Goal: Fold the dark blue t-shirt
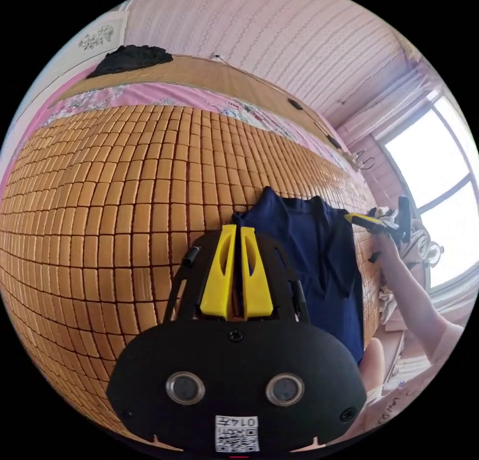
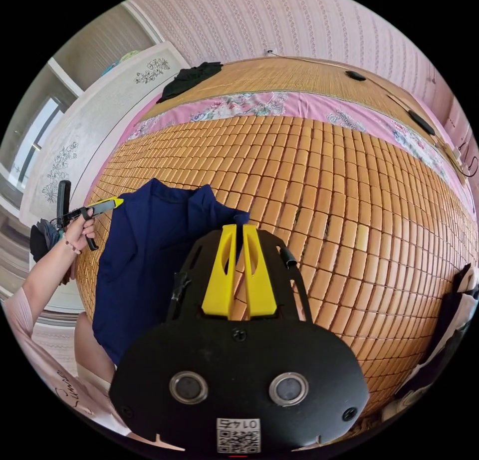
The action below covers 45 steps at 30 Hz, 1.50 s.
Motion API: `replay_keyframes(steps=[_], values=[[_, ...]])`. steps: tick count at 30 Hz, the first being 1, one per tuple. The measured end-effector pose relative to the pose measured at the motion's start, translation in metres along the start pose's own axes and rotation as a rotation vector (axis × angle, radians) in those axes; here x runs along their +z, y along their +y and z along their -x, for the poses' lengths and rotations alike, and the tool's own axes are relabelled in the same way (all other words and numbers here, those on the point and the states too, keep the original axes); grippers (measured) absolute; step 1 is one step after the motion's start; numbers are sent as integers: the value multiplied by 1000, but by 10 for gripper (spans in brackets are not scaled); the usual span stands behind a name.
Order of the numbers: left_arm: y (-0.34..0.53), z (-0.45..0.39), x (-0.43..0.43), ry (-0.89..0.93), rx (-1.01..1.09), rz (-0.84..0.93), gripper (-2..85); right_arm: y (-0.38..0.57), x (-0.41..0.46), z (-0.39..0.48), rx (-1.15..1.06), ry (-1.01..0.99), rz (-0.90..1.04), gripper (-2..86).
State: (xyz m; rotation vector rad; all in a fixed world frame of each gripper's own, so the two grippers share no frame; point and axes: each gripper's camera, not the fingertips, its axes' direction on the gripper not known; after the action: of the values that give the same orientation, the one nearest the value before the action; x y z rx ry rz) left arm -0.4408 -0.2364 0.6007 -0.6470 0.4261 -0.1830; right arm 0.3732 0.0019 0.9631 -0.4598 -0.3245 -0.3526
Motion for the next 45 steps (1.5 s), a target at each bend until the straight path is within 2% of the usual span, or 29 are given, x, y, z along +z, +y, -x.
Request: replay_keyframes(steps=[3,6,13,18,24,27,31,34,38,42,45], values=[[-5,-8,-15,-45,51,-74,-8,-2,-27,2,19,7,-82,2],[-8,-6,-32,3,18,-161,-9,-1,-64,6,17,13,-177,2],[39,-20,-72,99,175,-129,-10,67,-121,24,-54,-62,-181,6],[173,-24,-103,150,252,26,-8,213,-151,54,-12,-126,-169,9],[303,-5,-75,67,117,122,-8,330,-114,84,101,-123,-5,12],[319,2,-72,56,58,97,-8,341,-130,93,121,-112,-58,12],[319,-9,-86,40,127,41,-8,345,-157,104,112,-101,-105,10],[328,-15,-80,45,147,56,-5,347,-155,113,88,-59,-45,8],[353,-9,-39,-42,128,201,15,355,-133,117,126,-44,97,2],[361,-6,-54,-54,97,128,42,362,-148,134,152,110,166,-1],[356,-16,-65,-96,152,114,46,349,-171,167,108,79,65,4]])
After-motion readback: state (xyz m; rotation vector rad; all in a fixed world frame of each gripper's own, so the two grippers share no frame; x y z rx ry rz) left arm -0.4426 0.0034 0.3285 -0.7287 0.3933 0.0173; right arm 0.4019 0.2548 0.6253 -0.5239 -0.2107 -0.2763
